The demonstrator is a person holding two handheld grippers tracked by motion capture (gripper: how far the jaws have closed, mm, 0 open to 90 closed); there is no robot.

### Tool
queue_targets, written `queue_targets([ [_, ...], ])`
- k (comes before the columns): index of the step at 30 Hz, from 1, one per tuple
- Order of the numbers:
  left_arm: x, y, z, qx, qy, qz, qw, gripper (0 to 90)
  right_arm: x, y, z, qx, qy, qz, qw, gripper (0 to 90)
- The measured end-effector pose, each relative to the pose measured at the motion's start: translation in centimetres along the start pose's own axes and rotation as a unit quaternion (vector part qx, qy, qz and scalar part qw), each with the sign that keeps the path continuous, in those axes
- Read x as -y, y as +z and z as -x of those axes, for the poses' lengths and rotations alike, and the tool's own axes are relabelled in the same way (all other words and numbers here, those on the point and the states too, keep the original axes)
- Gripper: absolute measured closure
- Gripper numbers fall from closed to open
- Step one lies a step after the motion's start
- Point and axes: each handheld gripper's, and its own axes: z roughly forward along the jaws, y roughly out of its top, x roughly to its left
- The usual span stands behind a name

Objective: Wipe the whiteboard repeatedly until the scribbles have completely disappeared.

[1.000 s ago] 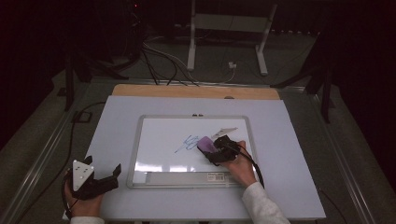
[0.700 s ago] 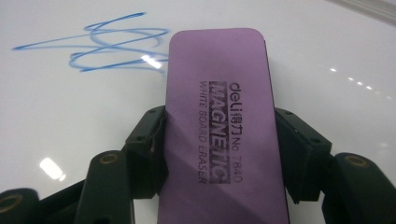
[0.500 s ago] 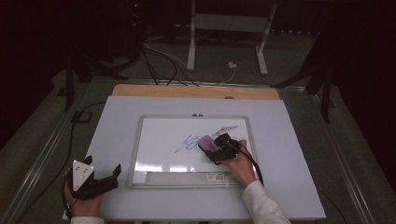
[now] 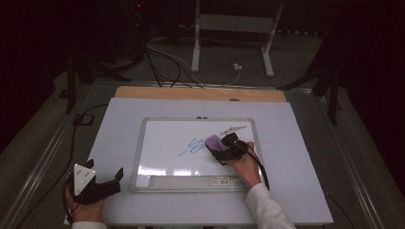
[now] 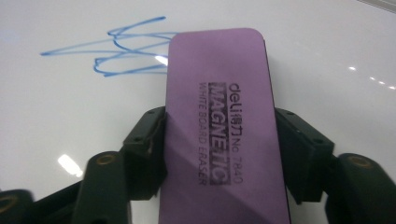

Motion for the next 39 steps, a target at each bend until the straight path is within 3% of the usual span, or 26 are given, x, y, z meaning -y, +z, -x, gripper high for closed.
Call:
queue_targets([
  [2, 0.0, 0.0, 0.0, 0.0, -0.001, 0.0, 1.0, 0.6, -0.1, -0.1, 0.2, -0.002, 0.009, 0.009, 0.9999, 35.1],
  [5, 0.0, 0.0, 0.0, 0.001, 0.0, -0.001, 1.0, 0.6, -0.2, -0.1, 0.3, -0.004, 0.021, 0.012, 0.9997, 40.4],
  [9, 0.0, 0.1, 0.0, 0.001, 0.0, -0.001, 1.0, 0.6, -0.6, 0.2, -0.3, 0.015, 0.015, 0.011, 0.9997, 41.0],
  [13, 0.0, 0.0, 0.0, 0.001, 0.0, -0.001, 1.0, 0.6, -1.2, 0.7, -1.3, 0.002, 0.004, 0.006, 1.0, 41.0],
  [17, 0.0, 0.0, -0.1, 0.001, -0.002, 0.0, 1.0, 0.6, -1.7, 1.0, -1.9, 0.02, -0.015, 0.001, 0.9997, 41.1],
  [20, 0.0, 0.0, -0.1, 0.0, -0.001, 0.0, 1.0, 0.6, -2.2, 1.2, -1.3, 0.05, -0.003, 0.001, 0.9987, 41.2],
  [23, 0.0, 0.1, 0.0, 0.001, -0.001, -0.001, 1.0, 0.6, -2.6, 1.5, -0.9, 0.053, 0.023, 0.001, 0.9983, 41.2],
  [27, 0.0, 0.1, 0.0, 0.002, 0.0, -0.002, 1.0, 0.6, -2.8, 2.0, -2.2, 0.032, 0.002, 0.004, 0.9995, 41.2],
  [30, 0.0, 0.0, -0.1, 0.001, -0.001, 0.0, 1.0, 0.6, -3.0, 2.1, -2.6, 0.034, -0.014, 0.001, 0.9993, 41.2],
  [31, 0.0, 0.0, -0.1, 0.0, -0.001, 0.0, 1.0, 0.6, -3.1, 2.1, -2.4, 0.036, -0.011, 0.001, 0.9993, 41.2],
  [34, 0.1, 0.0, -0.1, 0.0, -0.001, -0.001, 1.0, 0.6, -3.3, 2.0, -1.5, 0.078, -0.002, 0.003, 0.9969, 41.3],
  [36, 0.1, 0.0, -0.1, 0.001, 0.0, -0.002, 1.0, 0.6, -3.3, 2.1, -0.9, 0.073, 0.019, 0.005, 0.9971, 41.2],
  [38, 0.0, 0.0, -0.1, 0.002, 0.001, -0.003, 1.0, 0.6, -3.3, 2.2, -1.2, 0.068, 0.018, 0.008, 0.9975, 41.3],
  [39, 0.0, 0.1, 0.0, 0.002, 0.002, -0.003, 1.0, 0.6, -3.3, 2.3, -1.5, 0.054, 0.013, 0.007, 0.9984, 41.2],
])
